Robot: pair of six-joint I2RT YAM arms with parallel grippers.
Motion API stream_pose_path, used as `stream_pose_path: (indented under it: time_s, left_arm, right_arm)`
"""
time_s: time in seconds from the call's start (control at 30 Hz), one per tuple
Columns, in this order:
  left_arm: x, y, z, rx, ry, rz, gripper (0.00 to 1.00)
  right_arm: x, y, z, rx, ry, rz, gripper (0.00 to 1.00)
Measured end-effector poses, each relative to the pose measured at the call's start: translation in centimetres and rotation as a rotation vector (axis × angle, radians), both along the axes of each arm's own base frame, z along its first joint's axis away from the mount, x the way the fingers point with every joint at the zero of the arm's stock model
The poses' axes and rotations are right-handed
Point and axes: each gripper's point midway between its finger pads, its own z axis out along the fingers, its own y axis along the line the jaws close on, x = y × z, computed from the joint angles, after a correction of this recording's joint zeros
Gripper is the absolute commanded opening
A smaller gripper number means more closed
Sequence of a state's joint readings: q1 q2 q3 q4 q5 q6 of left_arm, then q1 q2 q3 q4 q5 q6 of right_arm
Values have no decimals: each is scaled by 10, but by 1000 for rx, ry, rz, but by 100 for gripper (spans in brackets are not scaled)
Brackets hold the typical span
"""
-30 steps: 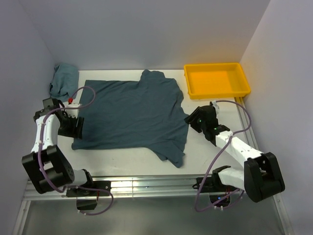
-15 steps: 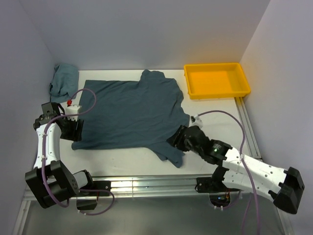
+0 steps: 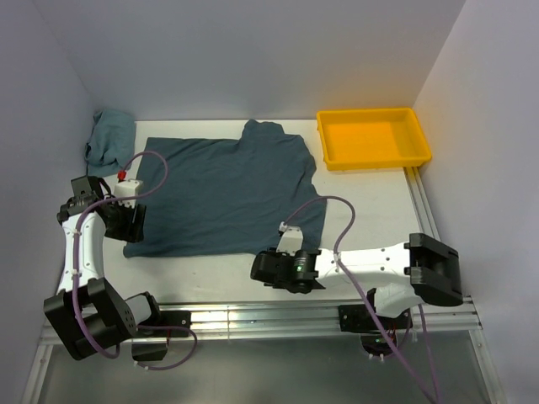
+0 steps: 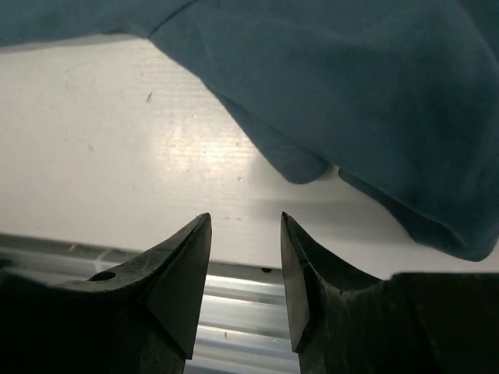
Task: Roll the t-shirts
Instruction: Flatten the tshirt
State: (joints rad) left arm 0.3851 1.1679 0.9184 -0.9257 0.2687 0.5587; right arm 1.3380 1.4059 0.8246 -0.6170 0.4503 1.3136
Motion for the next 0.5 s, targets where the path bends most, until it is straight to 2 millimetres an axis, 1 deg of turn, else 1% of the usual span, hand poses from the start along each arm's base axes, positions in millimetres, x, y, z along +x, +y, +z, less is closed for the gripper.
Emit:
stream_pose_path:
  time_s: [0.1,0.27,0.4,0.5]
  left_arm:
    - [0,-1,0,-3,-2,-4,65]
    - [0,-1,0,-6,-3,-5,65]
    - [1,-1,0,-6,-2,-5,65]
    - [1,-1,0,-6,-2,-5,65]
  right_arm:
    - [6,2,-2,-53,-22,-13,51]
    - [13,-7,-13,-172,-42,-33,52]
    - [14,-15,-16,-217,-49,-35,53]
    - [15,-15,-20,-237,-53,-33,53]
